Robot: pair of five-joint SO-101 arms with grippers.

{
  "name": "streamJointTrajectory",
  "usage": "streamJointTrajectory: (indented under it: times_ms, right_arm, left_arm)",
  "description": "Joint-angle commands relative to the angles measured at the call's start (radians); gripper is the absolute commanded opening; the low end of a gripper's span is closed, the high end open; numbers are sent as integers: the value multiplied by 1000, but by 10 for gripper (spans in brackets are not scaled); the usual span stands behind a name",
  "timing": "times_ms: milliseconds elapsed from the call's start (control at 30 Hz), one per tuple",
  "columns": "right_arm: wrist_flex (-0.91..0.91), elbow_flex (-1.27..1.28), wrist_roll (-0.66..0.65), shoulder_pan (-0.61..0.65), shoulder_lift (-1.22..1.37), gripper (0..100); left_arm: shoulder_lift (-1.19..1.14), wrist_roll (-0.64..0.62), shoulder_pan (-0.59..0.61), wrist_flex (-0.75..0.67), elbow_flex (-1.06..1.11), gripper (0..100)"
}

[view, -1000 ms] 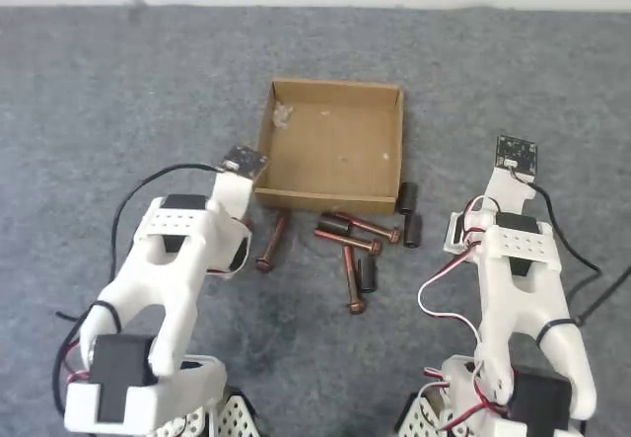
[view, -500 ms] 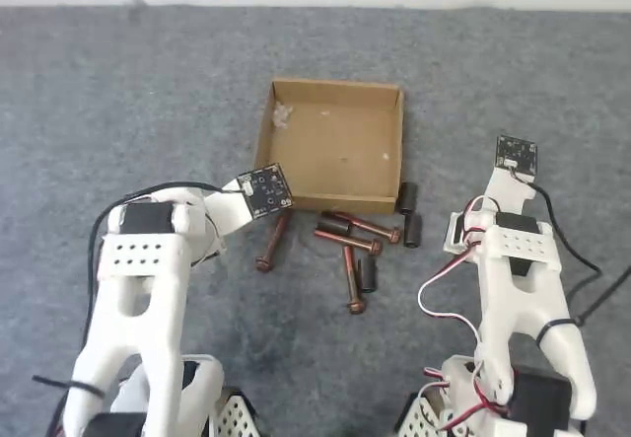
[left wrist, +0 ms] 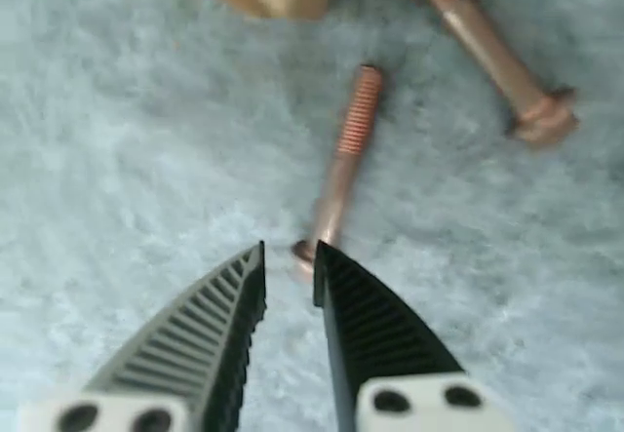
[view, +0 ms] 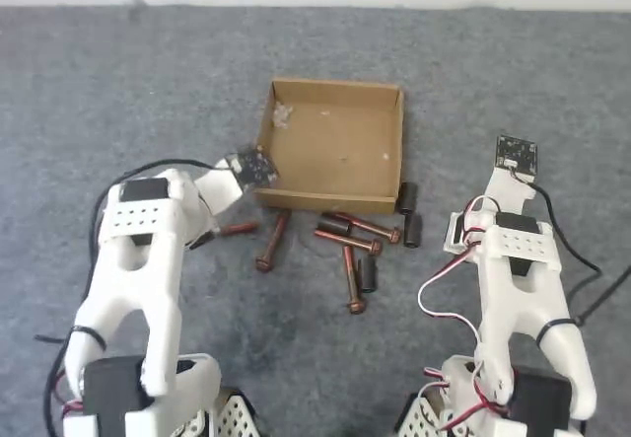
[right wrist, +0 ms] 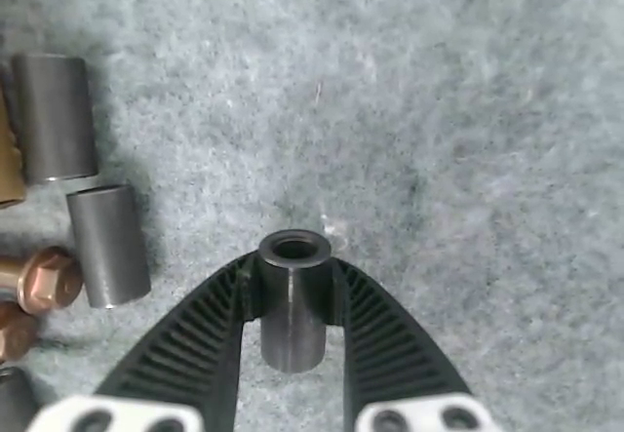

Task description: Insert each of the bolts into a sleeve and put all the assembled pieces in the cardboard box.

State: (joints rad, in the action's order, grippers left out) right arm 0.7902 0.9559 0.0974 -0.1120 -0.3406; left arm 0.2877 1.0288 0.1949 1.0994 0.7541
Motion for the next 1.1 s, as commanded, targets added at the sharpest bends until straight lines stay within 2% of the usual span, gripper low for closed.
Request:
streamJointTrajectory:
  times_ms: [0, 100, 200, 267, 367, 500, 667, 800, 1067]
  right_arm:
    - [-16, -9, -26, -7, -36, 7]
    - [-16, -9, -26, -7, -36, 7]
    - [-16, -9, -26, -5, -36, 7]
    - [-16, -9, -26, -5, -36, 7]
    - [-16, -9, -26, -7, -36, 7]
    - [-16, -9, -26, -10, -36, 7]
    - [-16, -9, -26, -8, -36, 7]
    - [-16, -9, -26, -7, -36, 7]
    - [-16, -9, -26, -10, -36, 7]
  left_arm:
    - [75, -164, -21, 94, -68, 80]
    - [147, -371, -86, 196, -45, 73]
    - [219, -675, -137, 222, 2, 10]
    - [267, -878, -140, 216, 42, 13]
    - [336, -1099, -140, 124, 125, 12]
    - [408, -1286, -146, -5, 302, 12]
    - [416, -1364, -63, -147, 423, 12]
    - [302, -1386, 51, -221, 412, 12]
    - [29, -1389, 54, -203, 226, 12]
